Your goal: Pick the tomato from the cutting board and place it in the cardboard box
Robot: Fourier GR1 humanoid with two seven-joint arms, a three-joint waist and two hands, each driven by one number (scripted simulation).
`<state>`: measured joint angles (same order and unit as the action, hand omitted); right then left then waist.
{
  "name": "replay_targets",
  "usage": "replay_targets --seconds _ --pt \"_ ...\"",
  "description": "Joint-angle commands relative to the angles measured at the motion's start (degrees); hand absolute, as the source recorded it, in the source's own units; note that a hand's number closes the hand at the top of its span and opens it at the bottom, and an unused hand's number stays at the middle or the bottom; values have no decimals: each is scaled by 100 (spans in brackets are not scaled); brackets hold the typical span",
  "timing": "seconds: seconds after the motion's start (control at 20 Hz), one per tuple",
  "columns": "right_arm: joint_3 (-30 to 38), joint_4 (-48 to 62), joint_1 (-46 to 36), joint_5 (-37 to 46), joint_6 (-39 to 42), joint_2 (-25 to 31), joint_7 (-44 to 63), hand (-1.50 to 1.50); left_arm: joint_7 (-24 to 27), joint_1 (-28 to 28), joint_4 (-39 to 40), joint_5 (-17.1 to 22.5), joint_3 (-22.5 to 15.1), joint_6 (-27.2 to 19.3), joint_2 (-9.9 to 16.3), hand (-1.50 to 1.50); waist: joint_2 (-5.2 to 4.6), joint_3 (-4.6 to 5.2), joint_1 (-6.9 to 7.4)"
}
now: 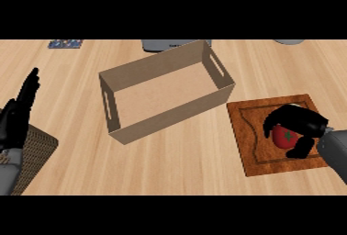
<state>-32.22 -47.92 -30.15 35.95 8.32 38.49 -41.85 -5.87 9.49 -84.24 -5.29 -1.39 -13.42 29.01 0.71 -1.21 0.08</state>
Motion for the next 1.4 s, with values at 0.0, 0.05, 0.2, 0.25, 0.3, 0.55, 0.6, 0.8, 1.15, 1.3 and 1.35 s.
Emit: replay_targets --seconds 0.0,0.05,0.2,0.25,0.3,0.55,0.6,0.8,1.15,1.3,1.35 --pt "215 99 -133 75 -549 -319 121 150 139 -410 723 102 192 -15 -125 0 -108 122 56" --pt "300 -43 -25 54 -559 55 -144 150 -46 -448 577 -23 87 -88 -174 0 -80 122 -6" --pt "370 126 -57 193 -1058 -405 131 150 -66 -355 580 71 191 60 -108 0 -97 119 38" --pt "655 98 -225 -16 -1011 -148 -146 150 -138 -316 489 88 199 133 -54 0 -88 118 31" --pt "744 -245 -257 -103 -1040 -204 143 150 118 -505 673 201 287 169 -91 0 -66 131 -31" --pt "1358 169 479 -171 -1797 -606 2953 150 -265 -667 350 -21 292 -48 -10 0 72 159 -423" --pt "1536 228 499 -233 -1925 -636 3374 150 -279 -708 337 -40 295 -113 -61 0 91 175 -512" --pt "1469 -515 633 122 -2553 -916 4564 150 -391 -919 226 35 472 -25 96 0 176 189 -498" --pt "1054 -2514 159 1045 -2975 -1253 6029 150 -292 -916 194 -46 356 -61 -87 0 125 177 -438" --pt "787 -3271 72 1343 -2541 -1422 6754 150 -199 -904 264 -20 384 16 -83 0 81 167 -356" --pt "693 -3444 16 1511 -2493 -1599 7108 150 -187 -853 315 -21 430 35 -41 0 68 165 -327"
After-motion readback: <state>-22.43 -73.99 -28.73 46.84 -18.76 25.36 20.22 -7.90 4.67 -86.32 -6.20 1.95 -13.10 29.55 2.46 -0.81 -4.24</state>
